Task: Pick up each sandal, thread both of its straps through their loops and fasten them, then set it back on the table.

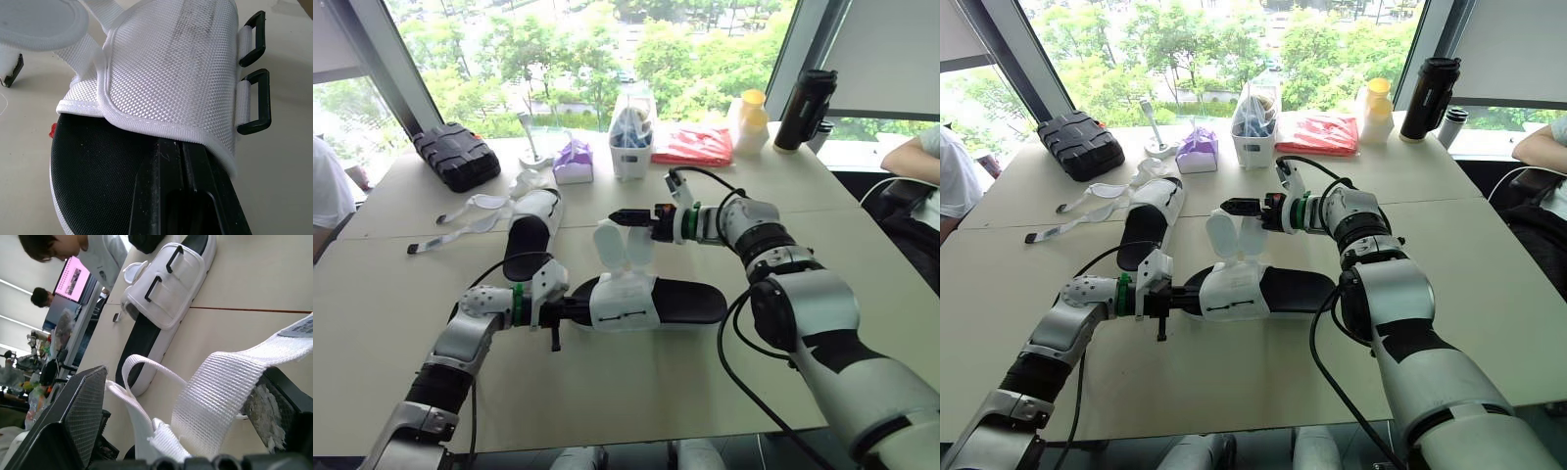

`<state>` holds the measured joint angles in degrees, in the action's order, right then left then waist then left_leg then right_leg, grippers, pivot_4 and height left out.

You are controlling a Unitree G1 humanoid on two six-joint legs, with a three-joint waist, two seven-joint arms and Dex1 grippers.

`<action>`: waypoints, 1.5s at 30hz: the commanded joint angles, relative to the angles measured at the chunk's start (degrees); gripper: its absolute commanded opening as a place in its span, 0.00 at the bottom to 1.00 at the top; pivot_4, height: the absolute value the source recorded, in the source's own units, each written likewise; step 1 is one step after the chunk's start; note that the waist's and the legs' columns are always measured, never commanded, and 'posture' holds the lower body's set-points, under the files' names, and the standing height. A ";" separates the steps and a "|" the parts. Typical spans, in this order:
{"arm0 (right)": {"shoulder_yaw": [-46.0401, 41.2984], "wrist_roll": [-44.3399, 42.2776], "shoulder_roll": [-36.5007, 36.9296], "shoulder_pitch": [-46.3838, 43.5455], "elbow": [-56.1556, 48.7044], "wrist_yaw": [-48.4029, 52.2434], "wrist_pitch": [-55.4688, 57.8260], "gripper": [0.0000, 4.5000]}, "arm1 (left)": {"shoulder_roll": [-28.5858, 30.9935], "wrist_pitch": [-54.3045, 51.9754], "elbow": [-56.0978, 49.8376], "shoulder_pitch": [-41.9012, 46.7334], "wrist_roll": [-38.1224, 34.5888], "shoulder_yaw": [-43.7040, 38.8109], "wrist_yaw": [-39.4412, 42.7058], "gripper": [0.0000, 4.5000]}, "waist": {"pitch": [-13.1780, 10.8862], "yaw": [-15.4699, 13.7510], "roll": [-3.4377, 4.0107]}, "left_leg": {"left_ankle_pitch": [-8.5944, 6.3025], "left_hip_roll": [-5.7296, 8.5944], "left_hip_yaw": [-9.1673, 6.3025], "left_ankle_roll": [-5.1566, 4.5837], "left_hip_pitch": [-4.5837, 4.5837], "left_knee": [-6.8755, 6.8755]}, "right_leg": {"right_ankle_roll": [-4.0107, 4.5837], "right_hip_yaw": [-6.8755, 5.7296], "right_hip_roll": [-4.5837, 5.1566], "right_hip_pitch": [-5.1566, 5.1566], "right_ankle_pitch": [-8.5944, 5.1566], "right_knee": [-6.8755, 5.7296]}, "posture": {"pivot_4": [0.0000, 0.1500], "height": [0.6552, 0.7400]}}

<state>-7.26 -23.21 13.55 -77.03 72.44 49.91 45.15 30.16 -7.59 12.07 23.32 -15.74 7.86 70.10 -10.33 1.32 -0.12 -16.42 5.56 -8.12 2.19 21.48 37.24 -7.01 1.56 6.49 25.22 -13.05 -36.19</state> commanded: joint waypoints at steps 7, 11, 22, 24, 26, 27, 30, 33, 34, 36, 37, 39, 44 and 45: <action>-6.15 1.02 -1.87 -3.39 1.73 -5.52 -4.73 0.99 | 0.16 -0.79 -1.70 -0.83 -0.15 0.43 0.18 0.01 | 0.00 0.00 0.00 | 0.00 0.00 0.00 0.00 0.00 0.00 | 0.00 0.00 0.00 0.00 0.00 0.00 | 1.00 1.00; -7.65 1.58 -2.34 -3.71 2.05 -6.51 -5.78 0.93 | 0.19 -0.81 -1.75 -0.90 -0.15 0.38 0.11 0.00 | 0.00 0.09 0.00 | 0.00 0.00 0.00 0.00 0.00 0.00 | 0.00 0.00 0.00 0.00 0.00 -0.01 | 1.00 1.00; -11.15 1.50 -2.86 -5.34 2.01 -6.54 -7.11 0.01 | -0.18 -0.91 -1.91 -1.20 -0.20 0.31 -0.23 0.00 | 0.00 1.04 0.01 | 0.00 0.00 -0.02 0.00 0.00 0.00 | 0.00 0.00 0.00 -0.01 0.00 -0.02 | 1.00 1.00; -11.35 1.58 -2.55 -5.84 1.60 -5.05 -6.85 0.01 | -0.25 -0.95 -1.81 -1.16 -0.25 0.26 -0.26 0.00 | 0.01 1.15 0.01 | 0.00 0.00 -0.02 0.00 0.00 0.01 | 0.00 0.00 0.00 -0.01 0.00 -0.04 | 1.00 1.00; -10.40 2.18 -2.01 -6.29 0.74 -1.72 -6.15 0.01 | -0.30 -0.86 -1.74 -1.17 -0.20 0.28 -0.28 0.00 | 0.01 1.18 0.01 | 0.00 0.00 -0.02 0.00 0.00 0.01 | 0.00 0.00 0.00 -0.01 0.00 -0.04 | 1.00 1.00; -9.20 2.92 -1.75 -6.27 -0.19 0.75 -6.64 0.01 | -0.34 -0.86 -1.73 -1.17 -0.18 0.30 -0.30 0.00 | 0.01 1.18 0.01 | 0.00 0.00 -0.01 0.00 0.00 0.01 | 0.00 0.00 0.00 -0.01 0.00 -0.04 | 1.00 1.00; 0.13 6.62 -1.47 -0.78 -13.39 14.04 -12.33 0.01 | -0.44 -0.68 -1.49 -1.11 -0.11 0.30 -0.23 0.00 | 0.00 1.22 0.02 | 0.00 0.00 0.00 0.00 0.02 0.02 | 0.00 0.00 0.00 0.02 0.00 -0.05 | 1.00 1.00; 7.97 9.11 -0.50 9.42 -31.41 19.46 -19.08 0.01 | -0.59 -0.54 -1.34 -1.08 0.01 0.35 -0.23 0.00 | 0.01 1.21 0.00 | -0.01 0.00 -0.01 -0.01 0.05 0.04 | -0.01 -0.01 0.00 0.05 0.00 -0.05 | 1.00 1.00; 11.49 11.50 0.42 14.12 -38.37 19.75 -23.57 0.01 | -0.65 -0.52 -1.27 -1.08 0.02 0.35 -0.23 0.00 | 0.04 1.13 0.00 | -0.01 0.00 -0.01 -0.01 0.05 0.06 | -0.01 -0.01 0.00 0.06 0.00 -0.07 | 1.00 1.00; 16.97 15.99 2.46 24.39 -50.89 20.03 -37.37 0.01 | -0.80 -0.37 -1.03 -1.04 0.07 0.40 -0.14 0.00 | 0.11 1.11 -0.04 | 0.00 0.01 -0.03 0.00 0.05 0.02 | -0.02 -0.02 0.00 0.04 0.00 -0.03 | 1.00 1.00; 18.58 17.64 3.34 27.58 -54.38 19.68 -42.25 0.01 | -0.85 -0.33 -0.95 -1.02 0.08 0.41 -0.11 0.00 | 0.11 1.10 -0.04 | -0.01 0.01 0.00 0.00 0.05 0.05 | -0.02 -0.02 0.01 0.06 0.00 -0.04 | 1.00 1.00; 21.91 22.75 6.25 33.64 -57.70 18.31 -57.98 0.01 | -0.90 -0.18 -0.78 -0.96 0.13 0.49 0.08 0.00 | 0.11 1.18 -0.04 | 0.00 0.02 0.03 0.01 0.04 0.06 | -0.03 -0.01 0.02 0.06 0.00 -0.06 | 1.00 1.00; 24.61 43.47 11.43 37.25 -50.40 -1.23 -96.65 0.01 | -1.05 0.09 -0.40 -0.82 0.26 0.64 0.32 0.00 | 0.11 1.15 -0.06 | 0.02 0.00 0.08 0.03 -0.09 0.08 | -0.14 0.00 -0.03 -0.05 0.09 -0.07 | 1.00 1.00; 24.62 49.71 12.36 37.06 -48.15 -7.79 -103.92 0.01 | -1.09 0.15 -0.33 -0.81 0.28 0.68 0.36 0.00 | 0.12 1.08 -0.06 | 0.03 0.01 0.10 0.03 -0.14 0.07 | -0.13 -0.01 -0.06 -0.11 0.09 -0.07 | 1.00 1.00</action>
<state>17.45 16.97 24.93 -39.43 22.00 52.33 -44.73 28.98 -7.92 11.60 22.73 -15.55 7.95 69.80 -10.22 2.40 -0.18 -16.38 5.60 -7.99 2.24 21.32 37.31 -7.14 1.55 6.41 25.10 -12.96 -36.26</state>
